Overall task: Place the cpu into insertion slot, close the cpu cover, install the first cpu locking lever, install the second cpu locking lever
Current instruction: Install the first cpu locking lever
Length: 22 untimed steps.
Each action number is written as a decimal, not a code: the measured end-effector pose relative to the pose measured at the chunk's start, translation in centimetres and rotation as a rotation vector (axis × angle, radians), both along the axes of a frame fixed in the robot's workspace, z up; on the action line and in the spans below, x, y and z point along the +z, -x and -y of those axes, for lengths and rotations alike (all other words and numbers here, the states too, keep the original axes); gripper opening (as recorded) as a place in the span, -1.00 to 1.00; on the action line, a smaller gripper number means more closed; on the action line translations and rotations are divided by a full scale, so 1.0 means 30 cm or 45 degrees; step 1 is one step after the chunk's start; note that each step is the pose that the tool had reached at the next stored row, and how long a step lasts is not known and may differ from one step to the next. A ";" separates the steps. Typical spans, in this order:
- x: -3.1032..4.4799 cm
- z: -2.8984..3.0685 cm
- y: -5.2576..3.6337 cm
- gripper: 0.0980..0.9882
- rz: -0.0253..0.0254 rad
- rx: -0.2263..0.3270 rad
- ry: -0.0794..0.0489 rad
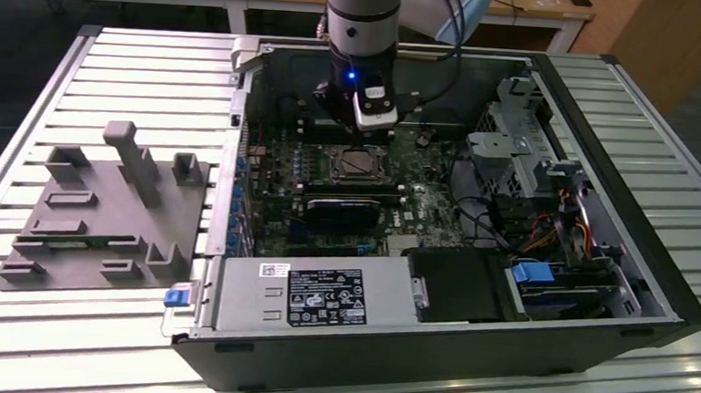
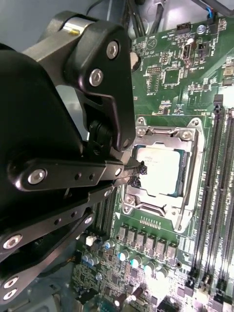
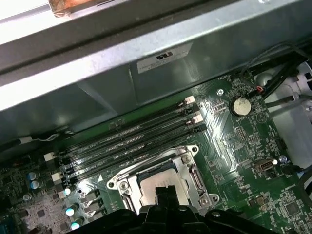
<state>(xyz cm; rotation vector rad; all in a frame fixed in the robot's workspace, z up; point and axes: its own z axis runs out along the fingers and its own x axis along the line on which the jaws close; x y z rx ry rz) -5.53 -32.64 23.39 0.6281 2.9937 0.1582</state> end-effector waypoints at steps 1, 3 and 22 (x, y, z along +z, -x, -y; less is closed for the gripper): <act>0.000 0.002 0.000 -0.99 0.0000 0.000 0.000; -0.001 0.004 0.000 -0.99 0.0001 0.000 0.001; -0.013 0.005 -0.002 -0.99 -0.0093 0.138 0.075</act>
